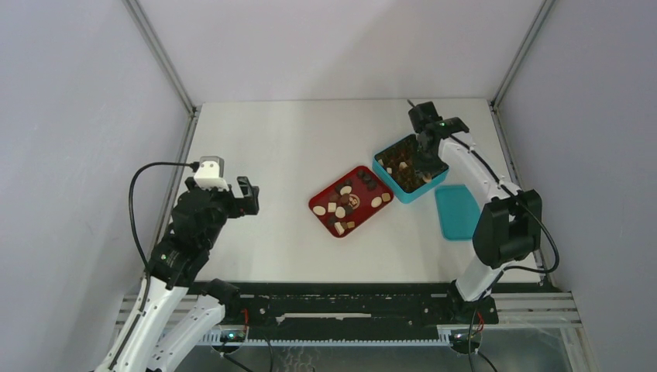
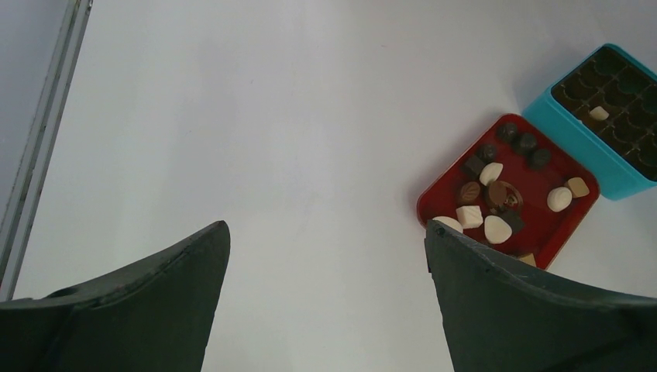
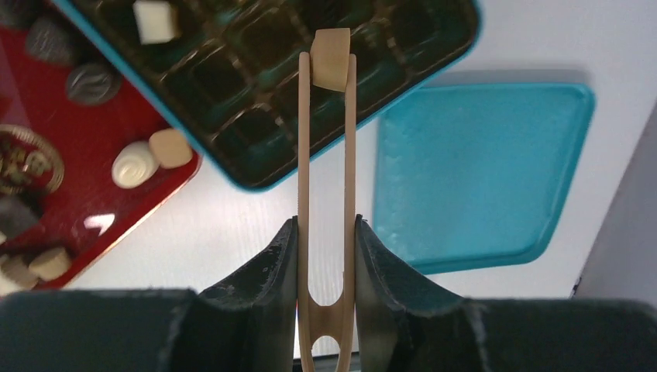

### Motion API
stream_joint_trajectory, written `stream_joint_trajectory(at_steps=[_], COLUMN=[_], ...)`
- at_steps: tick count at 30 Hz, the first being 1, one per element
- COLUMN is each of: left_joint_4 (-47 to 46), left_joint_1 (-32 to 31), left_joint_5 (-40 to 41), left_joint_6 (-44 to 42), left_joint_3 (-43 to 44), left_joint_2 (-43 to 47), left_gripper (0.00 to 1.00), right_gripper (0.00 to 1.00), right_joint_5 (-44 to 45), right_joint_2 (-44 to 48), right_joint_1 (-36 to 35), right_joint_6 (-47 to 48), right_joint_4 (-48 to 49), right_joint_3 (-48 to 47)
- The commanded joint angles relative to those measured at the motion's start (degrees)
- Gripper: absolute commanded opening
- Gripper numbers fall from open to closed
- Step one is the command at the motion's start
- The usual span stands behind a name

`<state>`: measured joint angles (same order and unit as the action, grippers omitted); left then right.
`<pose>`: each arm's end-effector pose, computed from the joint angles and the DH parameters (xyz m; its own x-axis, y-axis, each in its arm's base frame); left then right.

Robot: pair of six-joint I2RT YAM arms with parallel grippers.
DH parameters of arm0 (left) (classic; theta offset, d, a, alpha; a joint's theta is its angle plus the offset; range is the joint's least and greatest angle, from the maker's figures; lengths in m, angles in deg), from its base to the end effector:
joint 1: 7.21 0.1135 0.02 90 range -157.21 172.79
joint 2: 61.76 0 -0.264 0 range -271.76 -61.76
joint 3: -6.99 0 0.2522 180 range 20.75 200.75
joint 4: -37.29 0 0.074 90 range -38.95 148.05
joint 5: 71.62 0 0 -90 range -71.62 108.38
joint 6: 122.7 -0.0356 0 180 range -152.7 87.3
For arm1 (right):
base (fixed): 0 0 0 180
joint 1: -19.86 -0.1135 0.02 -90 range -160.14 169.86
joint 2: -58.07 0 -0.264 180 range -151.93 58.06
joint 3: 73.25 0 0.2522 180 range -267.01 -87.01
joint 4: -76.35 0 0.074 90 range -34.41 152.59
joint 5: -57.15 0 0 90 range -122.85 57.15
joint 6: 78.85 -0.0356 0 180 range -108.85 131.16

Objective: Pack the chocolate
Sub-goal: Place the fake chocolate in the packing box.

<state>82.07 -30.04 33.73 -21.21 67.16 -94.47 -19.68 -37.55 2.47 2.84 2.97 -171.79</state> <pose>0.1189 -0.0398 0.3402 -0.2970 -0.0834 -0.9512 0.0838 0.9901 -0.1129 0.3212 0.0921 0.2867 -0.9214 -0.1411 -0.3620 -0.0860 0.9827 -0.1641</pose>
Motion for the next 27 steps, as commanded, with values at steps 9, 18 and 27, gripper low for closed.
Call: stream_joint_trajectory(at_steps=[9, 18, 27], left_joint_4=[-2.6, -2.6, -2.7], left_joint_1=[0.4, 0.4, 0.4], left_joint_5=[1.0, 1.3, 1.0], left_joint_6=[-1.4, -1.5, -1.5], left_joint_3=[-2.5, -2.6, -2.6], left_joint_2=[1.1, 0.6, 0.2], left_gripper=[1.00, 1.00, 1.00], right_gripper=[0.06, 0.12, 0.25], right_joint_5=[3.4, 2.9, 2.0], right_joint_2=[-9.1, -15.0, -14.9], right_joint_1=[7.6, 9.1, 9.2], right_joint_6=[1.6, 2.2, 2.3], right_joint_4=[4.5, 4.2, 3.3], right_joint_3=[-8.6, -13.0, -12.4])
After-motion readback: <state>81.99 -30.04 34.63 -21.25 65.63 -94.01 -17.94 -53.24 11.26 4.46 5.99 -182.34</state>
